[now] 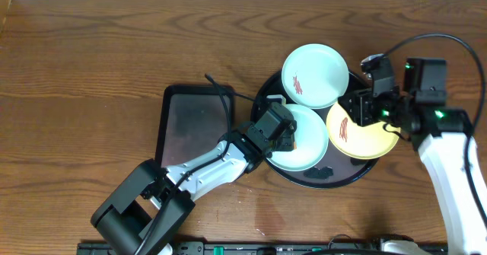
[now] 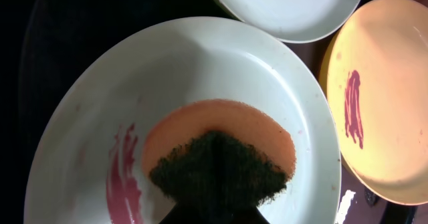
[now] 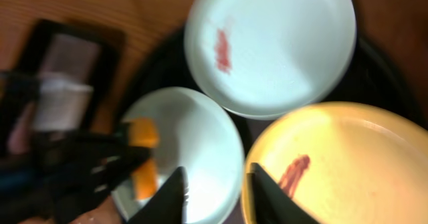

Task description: Clean dirty plates on tray and stack at the side

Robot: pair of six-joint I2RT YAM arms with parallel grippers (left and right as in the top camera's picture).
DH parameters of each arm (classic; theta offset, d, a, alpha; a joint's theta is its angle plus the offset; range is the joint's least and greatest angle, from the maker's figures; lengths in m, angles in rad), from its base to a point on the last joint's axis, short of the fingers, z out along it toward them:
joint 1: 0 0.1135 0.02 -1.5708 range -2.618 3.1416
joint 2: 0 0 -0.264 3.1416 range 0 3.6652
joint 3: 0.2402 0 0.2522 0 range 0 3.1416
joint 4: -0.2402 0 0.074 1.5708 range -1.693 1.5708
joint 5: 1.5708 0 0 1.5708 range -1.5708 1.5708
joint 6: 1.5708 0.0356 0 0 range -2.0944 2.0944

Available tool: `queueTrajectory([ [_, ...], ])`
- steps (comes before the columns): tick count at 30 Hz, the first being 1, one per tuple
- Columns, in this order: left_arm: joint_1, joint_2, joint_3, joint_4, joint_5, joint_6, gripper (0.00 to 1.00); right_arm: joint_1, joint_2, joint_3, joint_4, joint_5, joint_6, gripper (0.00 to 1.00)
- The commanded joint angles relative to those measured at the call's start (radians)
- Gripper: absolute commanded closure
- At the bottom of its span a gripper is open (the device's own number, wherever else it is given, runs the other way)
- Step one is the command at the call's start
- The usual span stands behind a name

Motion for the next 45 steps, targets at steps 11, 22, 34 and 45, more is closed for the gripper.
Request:
queueTrajectory([
  [11,-0.003,-0.003,0.005,-0.014,-0.002,-0.008,0.92,0.141,0.274,0.009,0.16,0.196,0.057,0.62],
  [22,-0.003,-0.003,0.005,-0.018,-0.002,-0.008,0.92,0.226,0.417,0.009,0.171,0.261,-0.026,0.66],
  [34,-0.003,-0.003,0.005,0.049,0.028,-0.01,0.88,0.226,0.432,-0.001,0.145,0.261,-0.1,0.77],
  [45,-0.003,-0.003,0.005,0.062,-0.024,-0.115,0.92,0.223,0.47,-0.037,0.201,0.27,-0.099,0.8],
])
